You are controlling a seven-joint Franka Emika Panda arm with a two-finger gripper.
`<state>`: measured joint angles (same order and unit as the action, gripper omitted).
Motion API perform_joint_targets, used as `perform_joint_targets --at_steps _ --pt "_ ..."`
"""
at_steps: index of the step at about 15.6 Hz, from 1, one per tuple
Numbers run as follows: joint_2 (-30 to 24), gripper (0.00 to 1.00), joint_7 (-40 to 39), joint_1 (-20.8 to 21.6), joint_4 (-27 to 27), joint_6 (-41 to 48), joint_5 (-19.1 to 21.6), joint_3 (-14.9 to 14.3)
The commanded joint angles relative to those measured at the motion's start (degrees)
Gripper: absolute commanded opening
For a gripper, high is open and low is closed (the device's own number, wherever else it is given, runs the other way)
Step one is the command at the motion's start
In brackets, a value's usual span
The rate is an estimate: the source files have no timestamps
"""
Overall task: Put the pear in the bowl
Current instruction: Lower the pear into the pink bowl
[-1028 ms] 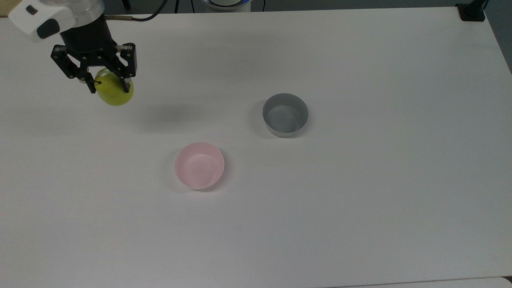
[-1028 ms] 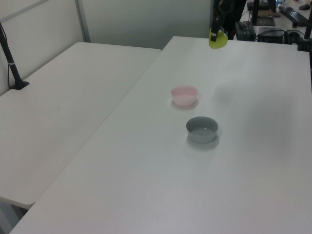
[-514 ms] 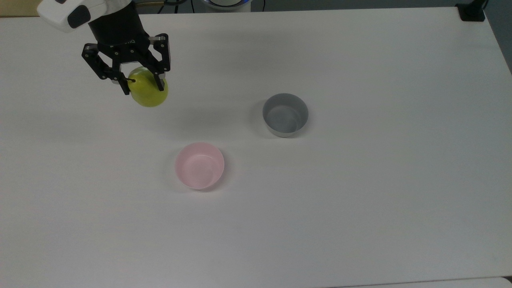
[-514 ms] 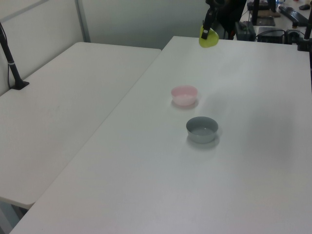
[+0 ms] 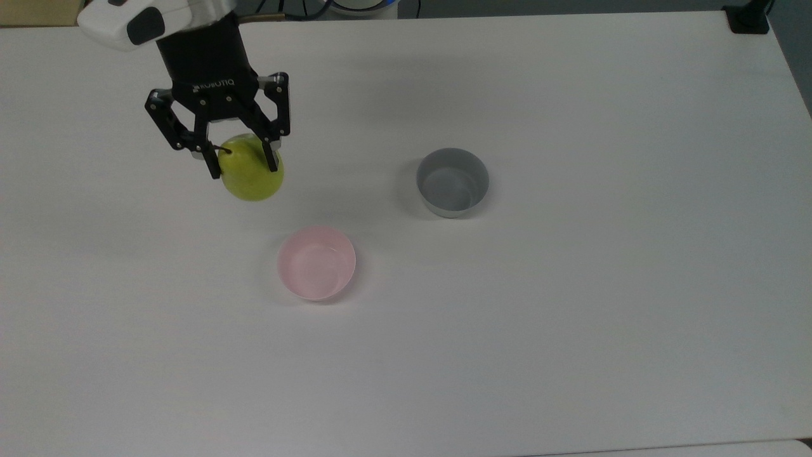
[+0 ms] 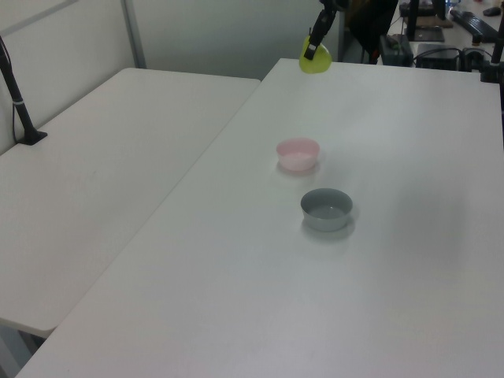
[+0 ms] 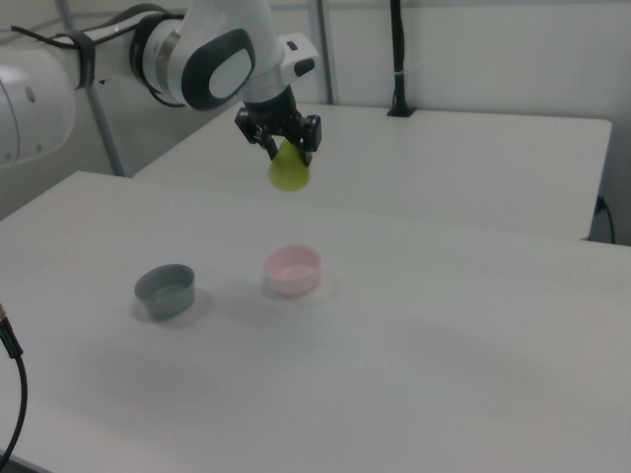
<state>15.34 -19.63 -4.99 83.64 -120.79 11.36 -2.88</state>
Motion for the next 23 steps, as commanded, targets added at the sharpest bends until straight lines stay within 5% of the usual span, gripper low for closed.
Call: perform_joint_targets --at_steps 1,23 --pt "-0.84 0.0 0.29 1.03 6.52 -8.82 1.03 1.03" --pt "7.07 0.0 -0.15 4.72 18.93 -30.64 -2.13 2.01"
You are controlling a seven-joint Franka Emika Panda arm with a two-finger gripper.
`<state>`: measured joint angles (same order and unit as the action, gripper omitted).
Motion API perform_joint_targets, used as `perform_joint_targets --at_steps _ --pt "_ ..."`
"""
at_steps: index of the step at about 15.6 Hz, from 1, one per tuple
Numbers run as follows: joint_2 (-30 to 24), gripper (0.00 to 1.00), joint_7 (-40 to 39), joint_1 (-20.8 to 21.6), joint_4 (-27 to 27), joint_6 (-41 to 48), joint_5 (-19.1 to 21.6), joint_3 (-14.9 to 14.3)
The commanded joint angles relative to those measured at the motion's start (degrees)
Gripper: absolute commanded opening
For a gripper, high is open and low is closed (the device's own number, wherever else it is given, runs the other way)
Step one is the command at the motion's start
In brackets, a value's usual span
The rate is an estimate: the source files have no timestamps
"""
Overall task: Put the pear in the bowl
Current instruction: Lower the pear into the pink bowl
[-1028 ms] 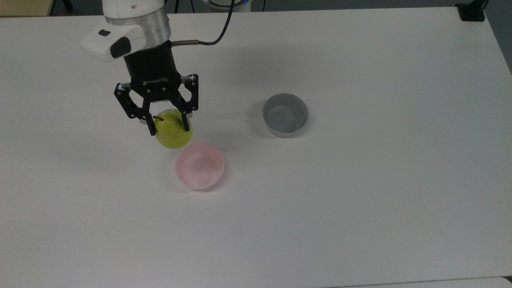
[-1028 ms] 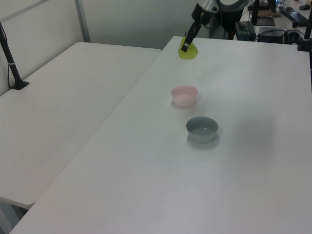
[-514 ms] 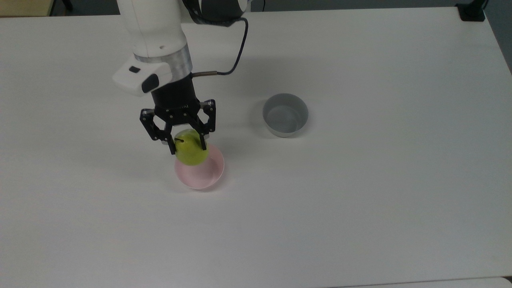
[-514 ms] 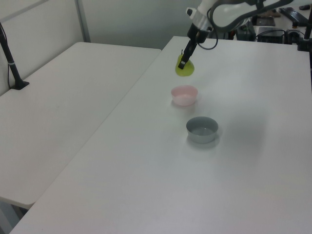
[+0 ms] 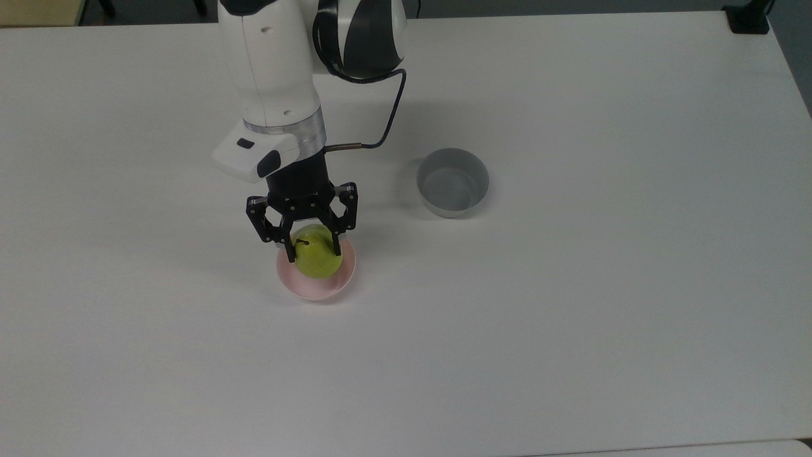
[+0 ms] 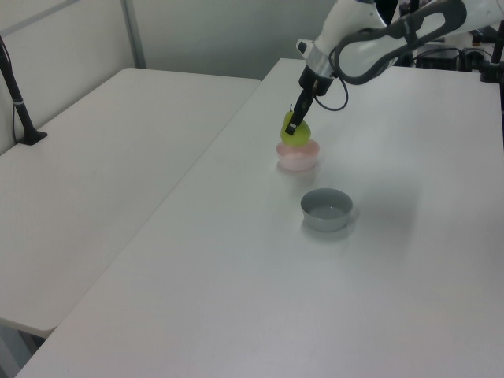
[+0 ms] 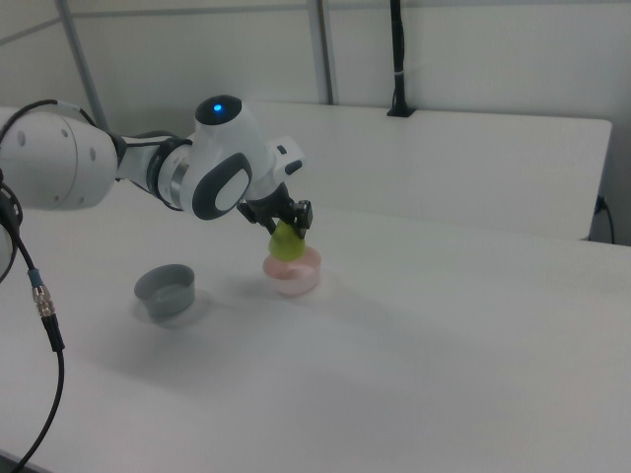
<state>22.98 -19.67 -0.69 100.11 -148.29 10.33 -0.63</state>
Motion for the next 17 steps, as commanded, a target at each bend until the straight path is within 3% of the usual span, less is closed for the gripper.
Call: perform_joint_targets --at_steps 1,8,9,12,15,17 --pt "-0.05 0.0 -0.1 0.43 2.54 -4.02 -1.53 -0.25" --pt "2.33 0.0 -0.01 0.34 2.55 -6.13 -3.12 -0.25" --pt "2.33 0.05 -0.01 0.43 2.63 -6.13 -3.12 -0.25" --pt "2.33 0.34 0.34 0.25 2.55 -6.05 -3.03 -0.25" --pt "2.33 0.81 0.69 0.17 2.46 -5.96 -3.03 -0.25" --pt "2.24 0.99 0.69 0.17 2.46 -5.96 -3.03 -0.25"
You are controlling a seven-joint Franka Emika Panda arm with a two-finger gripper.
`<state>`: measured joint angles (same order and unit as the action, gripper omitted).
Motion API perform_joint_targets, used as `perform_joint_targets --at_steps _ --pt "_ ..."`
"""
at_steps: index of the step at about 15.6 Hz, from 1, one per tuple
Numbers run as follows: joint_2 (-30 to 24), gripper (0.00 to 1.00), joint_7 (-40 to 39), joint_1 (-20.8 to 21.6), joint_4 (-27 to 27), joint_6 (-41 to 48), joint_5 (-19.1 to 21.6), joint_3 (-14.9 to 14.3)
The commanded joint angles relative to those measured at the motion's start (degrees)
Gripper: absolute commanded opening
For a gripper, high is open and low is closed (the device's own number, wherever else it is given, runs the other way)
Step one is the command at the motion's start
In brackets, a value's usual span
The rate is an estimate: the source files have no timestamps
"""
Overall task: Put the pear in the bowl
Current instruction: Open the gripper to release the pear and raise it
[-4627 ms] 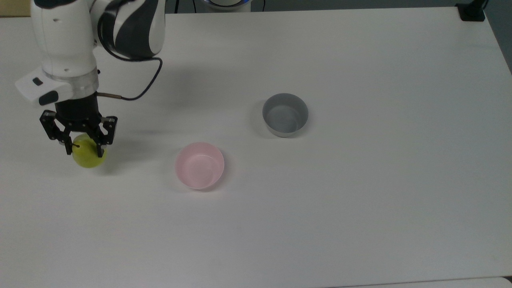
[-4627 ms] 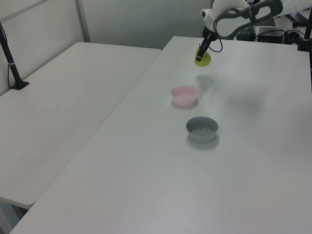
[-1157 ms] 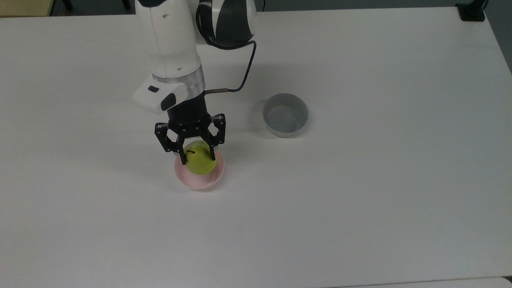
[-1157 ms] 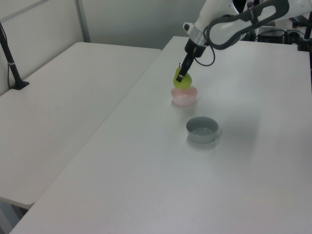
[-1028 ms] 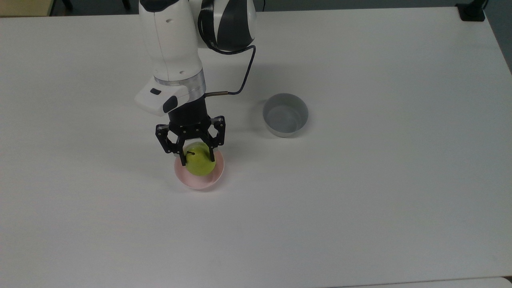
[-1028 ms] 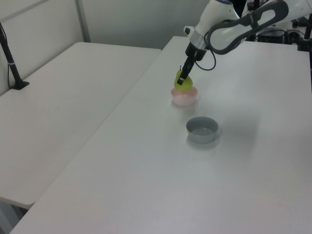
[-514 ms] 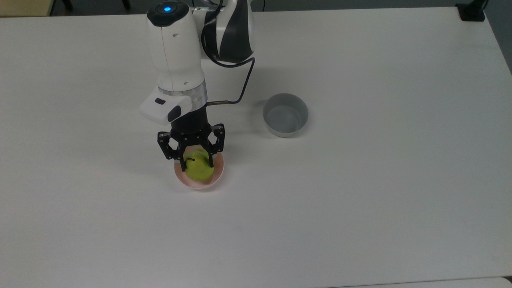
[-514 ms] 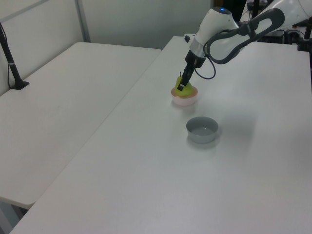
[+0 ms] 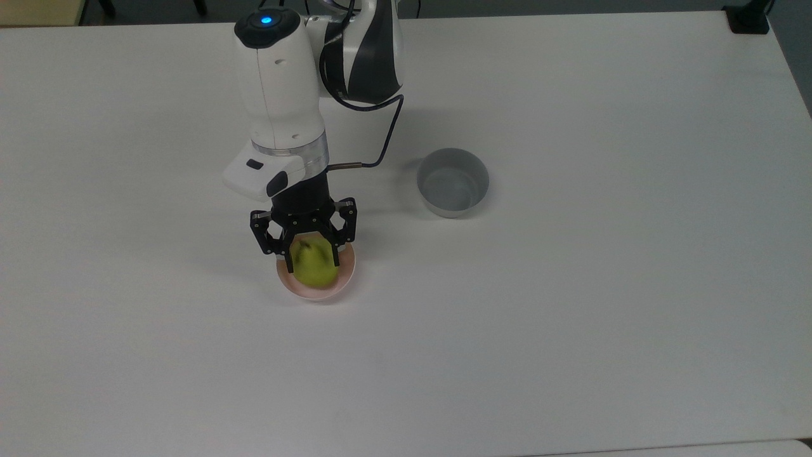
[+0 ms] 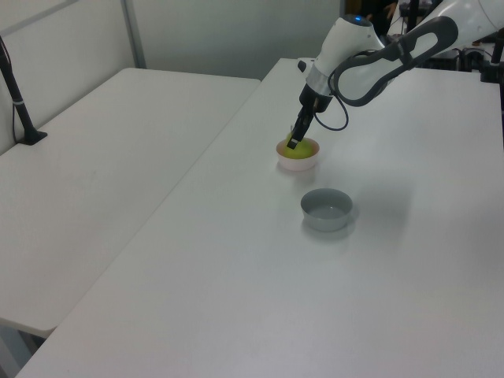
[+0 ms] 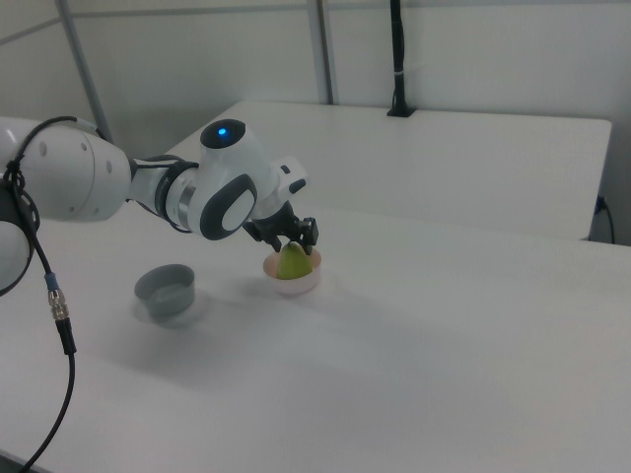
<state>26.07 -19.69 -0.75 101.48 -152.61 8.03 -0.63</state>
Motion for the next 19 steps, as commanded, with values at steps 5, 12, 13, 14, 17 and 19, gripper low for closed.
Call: perform_joint_targets --at_steps 5,12,13,14,17,19 --pt "-1.54 1.0 0.8 0.04 0.82 -1.2 -0.56 -0.25" --pt "-7.16 1.0 0.8 -1.71 0.47 6.86 -0.56 -0.34" --pt "-8.22 1.0 0.8 -1.89 0.04 9.06 -0.56 -0.34" --pt "-9.27 1.0 0.71 -2.5 -0.58 11.61 -0.56 -0.34" --pt "-11.82 1.0 0.8 -4.17 -2.42 18.2 -0.64 -0.42" --pt "-13.93 1.0 0.71 -5.58 -2.6 23.03 -0.73 -0.42"
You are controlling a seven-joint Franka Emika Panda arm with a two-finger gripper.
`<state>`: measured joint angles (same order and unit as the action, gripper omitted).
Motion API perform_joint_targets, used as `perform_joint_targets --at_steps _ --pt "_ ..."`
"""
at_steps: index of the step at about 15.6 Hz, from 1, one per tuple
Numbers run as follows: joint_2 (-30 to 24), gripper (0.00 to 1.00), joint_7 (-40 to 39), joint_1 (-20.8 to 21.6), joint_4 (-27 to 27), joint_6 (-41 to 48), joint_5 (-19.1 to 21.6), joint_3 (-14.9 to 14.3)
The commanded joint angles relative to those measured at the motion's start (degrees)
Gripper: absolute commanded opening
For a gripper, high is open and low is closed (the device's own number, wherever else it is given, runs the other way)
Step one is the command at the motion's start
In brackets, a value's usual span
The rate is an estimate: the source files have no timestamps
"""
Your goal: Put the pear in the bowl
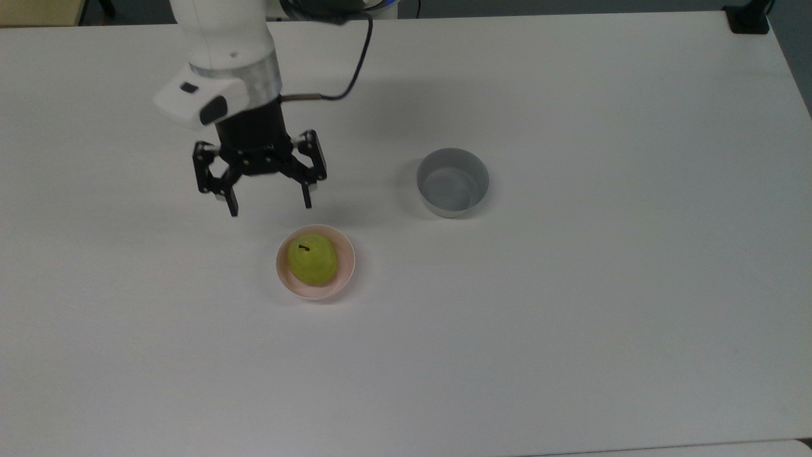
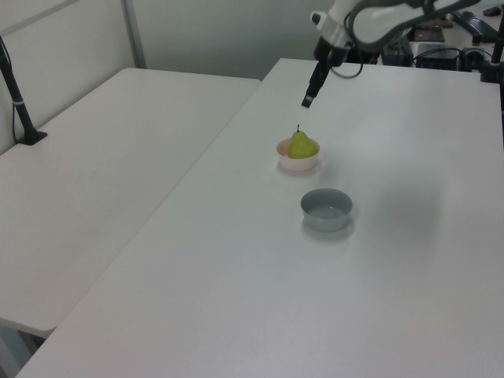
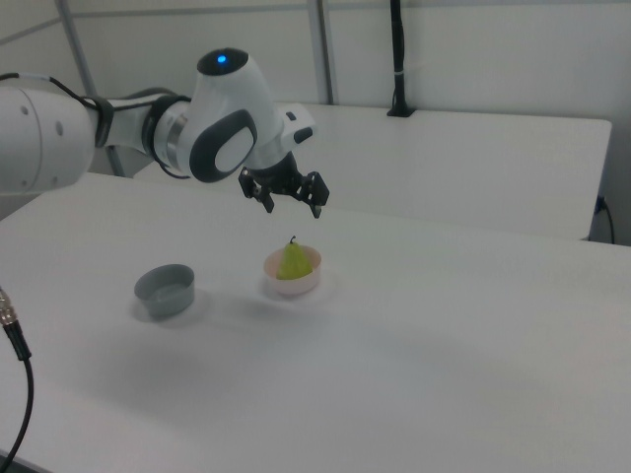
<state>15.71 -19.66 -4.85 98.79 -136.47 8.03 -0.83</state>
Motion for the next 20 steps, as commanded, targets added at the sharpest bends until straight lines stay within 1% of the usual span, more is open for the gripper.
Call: perform_joint_targets --at_steps 1,5,8,11,14,16,18,20 --pt "-4.45 1.0 0.68 -2.43 0.09 9.88 -0.73 -0.22" --pt "-7.88 1.0 0.59 -5.42 0.09 20.69 -1.52 -0.66" --pt "-10.17 1.0 0.77 -6.48 0.0 27.56 -5.03 -0.75" --pt "-13.24 1.0 0.68 -7.71 0.0 32.22 -6.09 -1.27" --pt "-15.88 1.0 0.77 -7.45 -0.26 35.13 -8.37 -1.8" --pt "-16.59 1.0 0.86 -7.19 -2.19 38.9 -8.82 -1.8" --pt "-16.59 1.0 1.2 -6.93 -5.35 42.15 -8.73 -1.98" --pt "-16.77 1.0 5.32 -4.21 -6.5 43.4 -8.82 -2.07"
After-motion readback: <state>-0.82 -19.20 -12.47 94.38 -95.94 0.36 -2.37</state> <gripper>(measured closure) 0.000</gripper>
